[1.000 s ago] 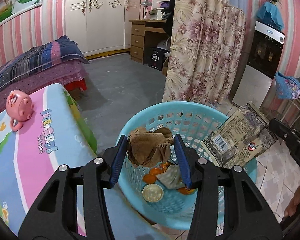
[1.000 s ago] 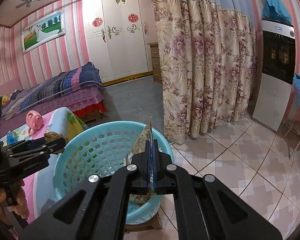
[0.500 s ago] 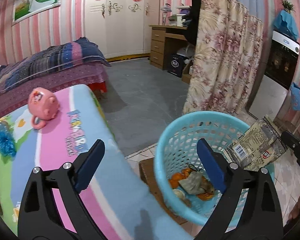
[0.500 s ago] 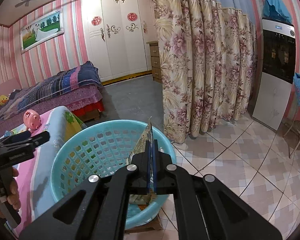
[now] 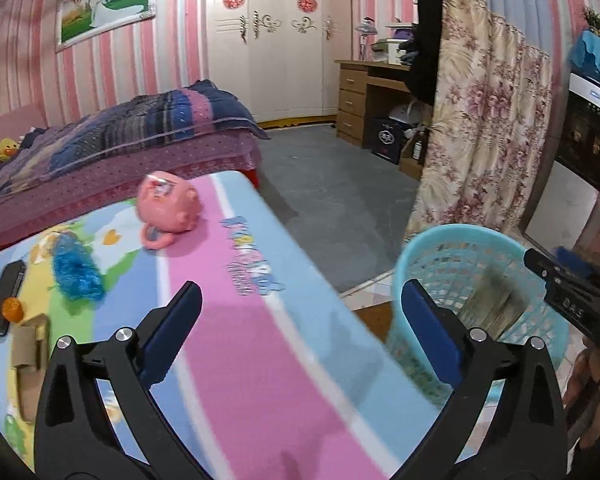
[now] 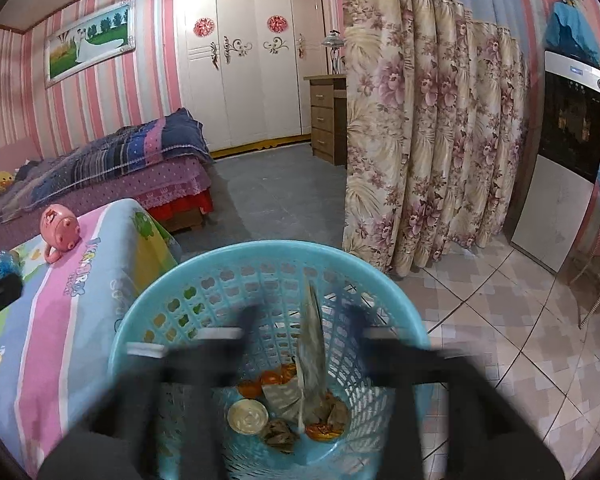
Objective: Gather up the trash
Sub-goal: 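Open the right gripper dropping the snack wrapper into the basket, then move both open grippers back over the table cover toward the remaining trash, then grasp the brown cardboard roll with the left gripper while the right gripper grasps the blue plastic bag, then lift the cardboard roll and blue bag and carry both over the basket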
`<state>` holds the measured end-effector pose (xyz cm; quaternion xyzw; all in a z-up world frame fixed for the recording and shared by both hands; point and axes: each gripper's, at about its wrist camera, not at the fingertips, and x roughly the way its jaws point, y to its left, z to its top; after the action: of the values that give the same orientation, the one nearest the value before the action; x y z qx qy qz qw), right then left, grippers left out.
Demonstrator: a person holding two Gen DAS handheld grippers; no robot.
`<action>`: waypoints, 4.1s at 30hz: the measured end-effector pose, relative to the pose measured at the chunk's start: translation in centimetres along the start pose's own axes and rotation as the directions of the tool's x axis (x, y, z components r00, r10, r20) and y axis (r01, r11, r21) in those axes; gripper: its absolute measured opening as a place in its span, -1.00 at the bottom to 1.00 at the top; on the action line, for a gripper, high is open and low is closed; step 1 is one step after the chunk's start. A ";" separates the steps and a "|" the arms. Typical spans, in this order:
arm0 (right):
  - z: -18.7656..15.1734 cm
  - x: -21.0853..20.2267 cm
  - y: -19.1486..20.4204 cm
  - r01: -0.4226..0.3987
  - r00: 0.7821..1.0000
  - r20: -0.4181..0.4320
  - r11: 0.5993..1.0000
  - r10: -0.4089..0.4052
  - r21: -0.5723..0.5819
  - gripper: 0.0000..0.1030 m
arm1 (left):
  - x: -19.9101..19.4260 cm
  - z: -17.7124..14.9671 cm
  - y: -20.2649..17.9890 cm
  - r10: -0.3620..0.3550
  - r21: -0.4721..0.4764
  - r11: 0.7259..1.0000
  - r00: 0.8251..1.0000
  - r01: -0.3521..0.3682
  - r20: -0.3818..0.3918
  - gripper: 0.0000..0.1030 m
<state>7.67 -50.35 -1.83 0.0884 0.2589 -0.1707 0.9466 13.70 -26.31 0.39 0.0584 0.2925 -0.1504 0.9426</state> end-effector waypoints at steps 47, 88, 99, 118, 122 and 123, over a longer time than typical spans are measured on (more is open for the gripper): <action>0.1 -6.1 27.2 -0.265 0.956 0.043 0.918 0.290 -0.296 0.90 | -6.8 -5.8 28.1 0.293 -0.234 0.924 0.953 -0.302 -0.074 0.89; -3.4 -0.8 37.0 -0.417 0.908 -0.121 0.831 0.402 -0.369 0.90 | -5.1 -6.8 36.4 0.308 -0.305 0.891 0.942 -0.336 -0.136 -0.04; -3.1 3.8 46.2 -0.498 0.867 -0.237 0.759 0.438 -0.419 0.88 | -6.4 -8.5 44.5 0.430 -0.385 0.792 0.881 -0.473 -0.197 -0.04; -2.5 2.6 43.8 -0.511 0.859 -0.226 0.762 0.459 -0.398 -0.32 | -6.8 -8.2 44.7 0.413 -0.415 0.792 0.894 -0.447 -0.175 -0.04; -1.9 0.9 39.9 -0.475 0.879 -0.176 0.788 0.443 -0.390 -0.32 | -7.1 -7.2 43.0 0.382 -0.419 0.813 0.913 -0.406 -0.143 -0.04; -1.8 0.2 38.6 -0.459 0.888 -0.160 0.797 0.432 -0.393 -0.32 | -7.1 -6.8 42.2 0.377 -0.408 0.822 0.916 -0.398 -0.134 -0.04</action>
<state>21.25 -14.24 -0.40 -0.0539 0.2906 0.1192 0.9479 17.91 16.84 -0.25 -0.0874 0.3223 0.1132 0.9357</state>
